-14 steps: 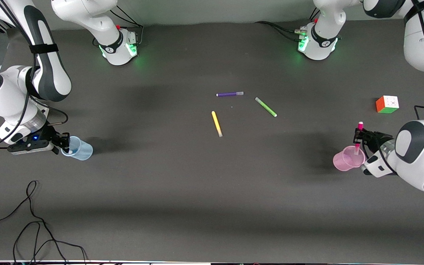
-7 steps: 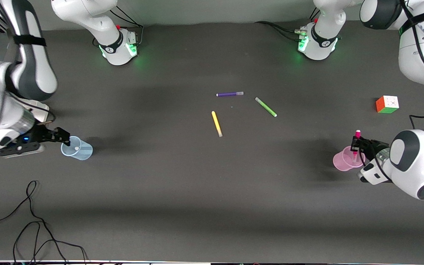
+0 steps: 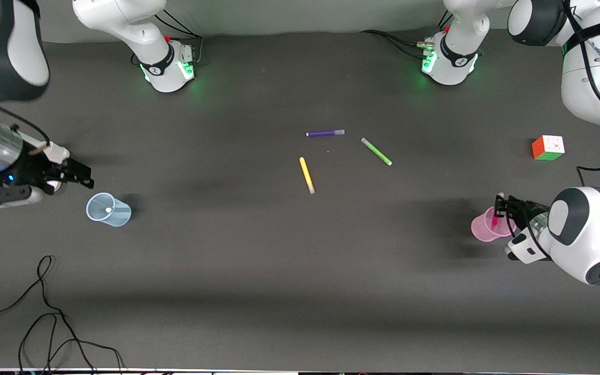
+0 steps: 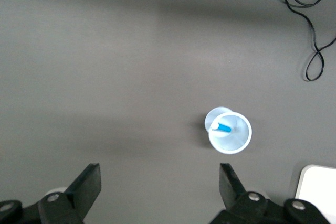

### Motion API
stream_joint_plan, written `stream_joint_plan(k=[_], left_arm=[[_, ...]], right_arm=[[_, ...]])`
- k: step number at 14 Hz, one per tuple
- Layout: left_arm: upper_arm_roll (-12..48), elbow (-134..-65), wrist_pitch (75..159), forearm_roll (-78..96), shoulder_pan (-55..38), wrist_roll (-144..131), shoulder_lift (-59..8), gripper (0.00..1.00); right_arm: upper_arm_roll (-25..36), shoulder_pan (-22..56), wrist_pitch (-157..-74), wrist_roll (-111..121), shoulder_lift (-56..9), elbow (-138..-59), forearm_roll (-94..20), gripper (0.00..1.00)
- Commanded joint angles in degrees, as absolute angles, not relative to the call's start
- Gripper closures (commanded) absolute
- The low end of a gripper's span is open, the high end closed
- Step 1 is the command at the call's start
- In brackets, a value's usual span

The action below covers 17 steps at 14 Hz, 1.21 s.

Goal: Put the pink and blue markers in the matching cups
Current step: 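Release the pink marker into the pink cup and raise the left gripper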

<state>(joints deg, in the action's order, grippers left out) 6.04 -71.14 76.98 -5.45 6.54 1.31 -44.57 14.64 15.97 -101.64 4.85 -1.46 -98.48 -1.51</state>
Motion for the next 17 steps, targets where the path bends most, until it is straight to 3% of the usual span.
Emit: stream_joint_plan(k=[1, 3, 7, 14, 17], left_arm=[[6.0, -67.8, 75.0, -6.0, 6.4, 2.2, -43.6, 0.0], [6.1, -67.0, 73.2, -6.0, 6.5, 2.4, -41.4, 0.0], [6.2, -68.7, 74.3, -5.4, 7.4, 6.2, -30.4, 0.0], [6.0, -91.4, 86.5, -3.4, 6.7, 5.7, -8.8, 0.0], [5.9, -96.4, 88.9, -1.6, 3.8, 2.4, -3.1, 0.0]], right_arm=[[8.0, 11.5, -98.4, 1.7, 3.7, -98.4, 1.0, 0.0], [7.4, 10.2, -95.9, 1.3, 5.5, -98.4, 1.1, 0.0], [5.1, 8.1, -94.4, 1.2, 6.7, -98.1, 1.1, 0.0], [4.7, 8.3, -94.3, 1.3, 5.8, -98.1, 1.1, 0.0], [4.7, 8.3, -94.4, 1.1, 4.8, -96.9, 1.1, 0.0]])
